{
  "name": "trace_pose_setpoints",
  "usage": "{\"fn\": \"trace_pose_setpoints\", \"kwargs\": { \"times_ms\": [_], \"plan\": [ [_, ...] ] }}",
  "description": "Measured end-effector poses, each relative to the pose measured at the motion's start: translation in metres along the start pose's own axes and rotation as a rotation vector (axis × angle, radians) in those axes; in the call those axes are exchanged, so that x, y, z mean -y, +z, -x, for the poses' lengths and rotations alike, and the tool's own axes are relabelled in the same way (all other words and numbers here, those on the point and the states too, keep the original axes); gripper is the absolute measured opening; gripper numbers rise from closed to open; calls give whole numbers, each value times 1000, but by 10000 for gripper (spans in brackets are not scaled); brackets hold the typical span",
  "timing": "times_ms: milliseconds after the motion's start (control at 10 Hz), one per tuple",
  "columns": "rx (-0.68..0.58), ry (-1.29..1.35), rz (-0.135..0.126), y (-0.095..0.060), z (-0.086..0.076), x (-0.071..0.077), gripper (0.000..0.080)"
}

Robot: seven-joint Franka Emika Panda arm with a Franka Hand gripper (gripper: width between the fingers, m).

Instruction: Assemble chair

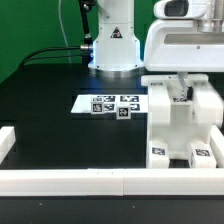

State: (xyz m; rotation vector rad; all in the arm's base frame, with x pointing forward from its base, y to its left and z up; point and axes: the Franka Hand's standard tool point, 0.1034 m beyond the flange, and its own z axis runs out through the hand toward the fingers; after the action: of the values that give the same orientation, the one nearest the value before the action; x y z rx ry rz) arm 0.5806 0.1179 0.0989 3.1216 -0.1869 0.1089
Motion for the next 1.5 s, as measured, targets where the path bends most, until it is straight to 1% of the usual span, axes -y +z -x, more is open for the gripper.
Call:
{"fn": "trace_pose_setpoints", "kwargs": {
  "times_ms": [100,200,400,500,600,700,800,900,1200,1300,1400,1500],
  "plan": [
    [0,0,0,0,0,0,603],
    [0,0,0,0,0,0,635],
    [0,1,0,-1,0,0,646],
    [-3,1,-3,-5,-2,-1,646],
    [1,-6,-10,-15,-4,-6,649],
    [14,-21,-20,-31,-5,-14,649],
    [37,-31,-26,-46,-6,-27,649],
    [62,-9,-24,-54,-8,-36,649],
    [58,-9,-24,-52,-9,-35,649],
    [61,5,-40,-53,-8,-37,649],
    [65,50,-79,-57,-7,-44,649],
    [72,61,-100,-60,0,-52,649]
  ]
}}
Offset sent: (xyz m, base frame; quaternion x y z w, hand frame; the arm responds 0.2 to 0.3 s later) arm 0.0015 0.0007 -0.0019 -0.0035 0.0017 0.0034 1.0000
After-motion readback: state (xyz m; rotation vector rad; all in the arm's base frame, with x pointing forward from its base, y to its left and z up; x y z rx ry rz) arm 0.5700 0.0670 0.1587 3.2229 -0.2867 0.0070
